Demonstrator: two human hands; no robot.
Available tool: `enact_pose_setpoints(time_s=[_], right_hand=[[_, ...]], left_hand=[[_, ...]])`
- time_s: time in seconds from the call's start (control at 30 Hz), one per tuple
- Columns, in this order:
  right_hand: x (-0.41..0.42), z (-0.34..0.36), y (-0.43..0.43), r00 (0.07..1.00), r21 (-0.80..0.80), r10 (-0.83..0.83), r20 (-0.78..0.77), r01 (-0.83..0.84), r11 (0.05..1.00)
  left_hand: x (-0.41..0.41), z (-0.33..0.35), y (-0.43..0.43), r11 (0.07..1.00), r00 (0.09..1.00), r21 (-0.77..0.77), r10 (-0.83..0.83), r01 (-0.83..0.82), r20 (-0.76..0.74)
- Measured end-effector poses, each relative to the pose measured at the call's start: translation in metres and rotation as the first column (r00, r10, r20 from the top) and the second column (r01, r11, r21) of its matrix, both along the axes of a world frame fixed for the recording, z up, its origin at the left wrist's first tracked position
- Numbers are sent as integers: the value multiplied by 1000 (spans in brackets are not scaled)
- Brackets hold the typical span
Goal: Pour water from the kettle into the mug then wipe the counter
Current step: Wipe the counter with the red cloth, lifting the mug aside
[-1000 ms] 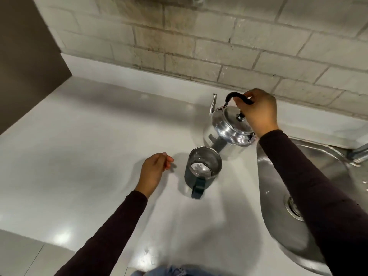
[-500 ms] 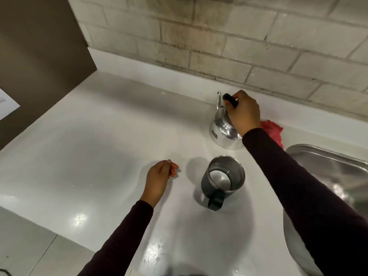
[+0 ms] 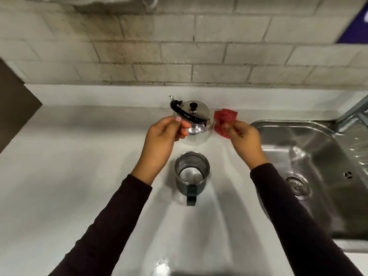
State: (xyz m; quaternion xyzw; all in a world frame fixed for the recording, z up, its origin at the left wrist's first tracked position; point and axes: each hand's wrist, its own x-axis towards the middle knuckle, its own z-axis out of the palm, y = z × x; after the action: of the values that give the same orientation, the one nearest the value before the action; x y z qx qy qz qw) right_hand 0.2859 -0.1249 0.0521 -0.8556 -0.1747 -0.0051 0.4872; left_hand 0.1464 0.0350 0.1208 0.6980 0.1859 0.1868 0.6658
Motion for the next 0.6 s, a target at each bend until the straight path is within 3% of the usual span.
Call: enact_pose_setpoints(time_s=[0.17, 0.23, 0.4, 0.5, 0.53, 0.6], right_hand=[[3, -15, -54, 986, 70, -120, -116, 128, 989], [11, -19, -74, 979, 83, -150, -138, 162, 983], [30, -28, -105, 987, 38, -114, -110, 119, 992], [39, -35, -120, 988, 19, -71, -135, 74, 997], [39, -37, -122, 988, 20, -53, -146, 56, 998], [43, -41, -129, 985, 20, -32, -170, 36, 999]], left_hand=[[67, 10, -74, 987, 987, -5, -159, 159, 12], [98, -5, -100, 991, 992, -50, -126, 126, -10], [177, -81, -120, 1000, 985, 26, 18, -13, -171], [230, -131, -117, 951, 929, 309, 139, -27, -344], [239, -135, -117, 899, 909, 437, 189, -8, -371], [252, -136, -121, 841, 892, 542, 246, -2, -378]])
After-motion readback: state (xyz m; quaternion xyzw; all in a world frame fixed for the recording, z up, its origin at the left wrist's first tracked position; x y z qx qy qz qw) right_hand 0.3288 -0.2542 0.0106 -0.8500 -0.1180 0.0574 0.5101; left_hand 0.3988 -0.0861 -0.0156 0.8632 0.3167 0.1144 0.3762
